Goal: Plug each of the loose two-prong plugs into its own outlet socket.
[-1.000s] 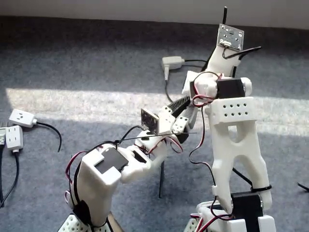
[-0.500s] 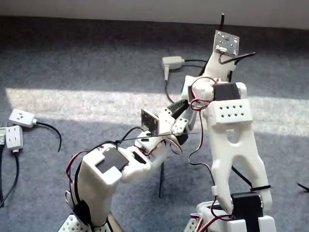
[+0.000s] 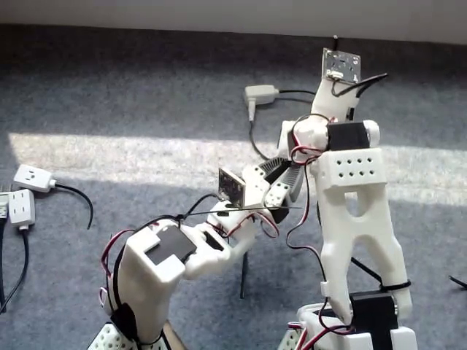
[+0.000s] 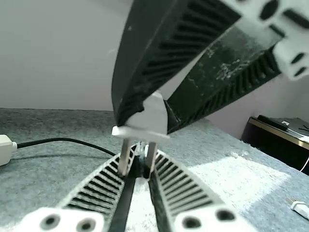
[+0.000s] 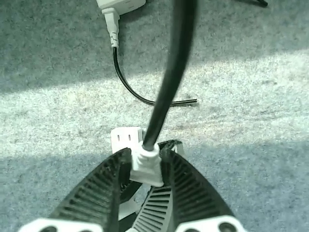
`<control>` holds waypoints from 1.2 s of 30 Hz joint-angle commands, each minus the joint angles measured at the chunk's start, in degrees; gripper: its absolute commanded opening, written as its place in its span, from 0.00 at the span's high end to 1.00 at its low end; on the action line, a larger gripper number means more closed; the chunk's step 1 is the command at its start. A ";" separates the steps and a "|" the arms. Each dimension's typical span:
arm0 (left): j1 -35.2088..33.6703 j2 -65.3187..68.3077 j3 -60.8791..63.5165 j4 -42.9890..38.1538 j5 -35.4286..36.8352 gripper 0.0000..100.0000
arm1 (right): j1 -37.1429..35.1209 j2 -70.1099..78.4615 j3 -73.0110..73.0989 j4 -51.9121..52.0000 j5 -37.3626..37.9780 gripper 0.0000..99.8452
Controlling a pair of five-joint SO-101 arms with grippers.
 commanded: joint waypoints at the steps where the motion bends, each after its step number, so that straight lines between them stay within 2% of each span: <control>1: -1.63 -1.10 -0.48 0.09 0.35 0.99 | 0.13 -1.89 -2.07 2.68 0.79 0.99; 5: -2.15 -1.10 -0.48 0.09 0.35 0.99 | 0.13 -2.07 -2.15 3.56 3.25 0.99; 14: -2.24 -1.10 -0.48 0.09 0.35 0.99 | 0.22 -1.45 -1.89 2.33 3.43 0.99; 28: -2.24 -1.01 -0.48 0.09 0.35 0.99 | 0.40 -1.45 -5.93 9.27 5.45 0.99; 36: -2.24 -1.01 -0.48 0.09 0.35 0.99 | 0.48 -1.45 -6.11 9.63 5.54 0.99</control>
